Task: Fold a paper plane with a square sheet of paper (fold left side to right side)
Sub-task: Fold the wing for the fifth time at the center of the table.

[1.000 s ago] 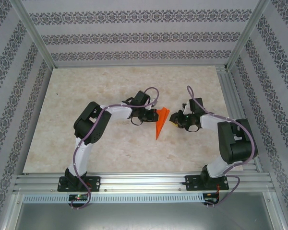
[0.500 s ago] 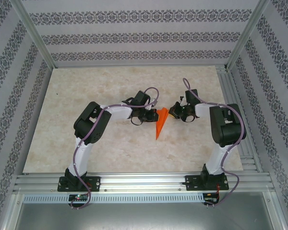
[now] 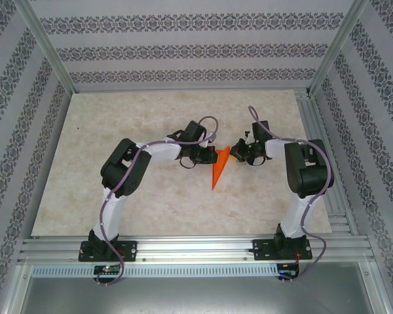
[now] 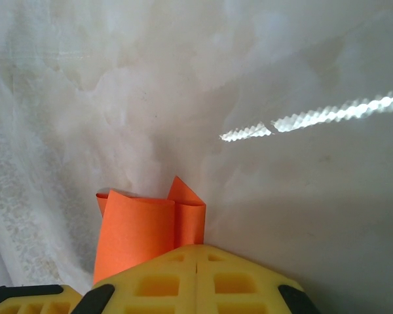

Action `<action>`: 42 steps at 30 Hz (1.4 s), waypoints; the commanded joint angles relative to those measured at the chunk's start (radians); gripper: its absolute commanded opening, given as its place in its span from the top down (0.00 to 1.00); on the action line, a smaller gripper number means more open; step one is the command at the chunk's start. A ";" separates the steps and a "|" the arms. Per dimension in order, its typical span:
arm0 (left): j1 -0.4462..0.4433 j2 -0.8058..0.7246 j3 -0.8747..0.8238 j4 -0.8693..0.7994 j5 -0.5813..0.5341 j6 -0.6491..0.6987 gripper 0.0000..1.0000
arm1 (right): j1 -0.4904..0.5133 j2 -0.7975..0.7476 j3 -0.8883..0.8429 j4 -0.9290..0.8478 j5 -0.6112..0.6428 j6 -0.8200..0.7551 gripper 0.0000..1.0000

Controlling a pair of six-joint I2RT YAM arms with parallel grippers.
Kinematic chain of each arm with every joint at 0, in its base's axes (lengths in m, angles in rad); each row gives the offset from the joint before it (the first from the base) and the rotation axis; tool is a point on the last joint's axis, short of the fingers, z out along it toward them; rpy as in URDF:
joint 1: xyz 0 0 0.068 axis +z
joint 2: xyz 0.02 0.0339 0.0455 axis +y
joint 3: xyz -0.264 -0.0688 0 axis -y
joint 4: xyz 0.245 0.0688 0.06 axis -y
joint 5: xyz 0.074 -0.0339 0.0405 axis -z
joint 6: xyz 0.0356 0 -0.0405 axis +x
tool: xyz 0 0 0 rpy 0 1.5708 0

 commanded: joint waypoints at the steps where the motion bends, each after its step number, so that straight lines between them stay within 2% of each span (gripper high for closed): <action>1: 0.008 0.034 0.033 -0.030 0.007 0.038 0.97 | 0.010 0.053 0.015 -0.010 0.046 -0.024 0.94; 23: 0.008 0.081 0.044 -0.041 -0.012 0.041 0.96 | 0.021 0.055 0.024 -0.023 0.040 -0.045 0.93; 33: 0.008 0.085 0.026 -0.039 -0.023 0.042 0.96 | -0.009 -0.138 -0.013 -0.081 0.018 -0.095 0.84; 42: 0.008 0.089 0.029 -0.045 -0.029 0.045 0.97 | 0.062 -0.221 -0.173 0.070 -0.059 0.019 0.86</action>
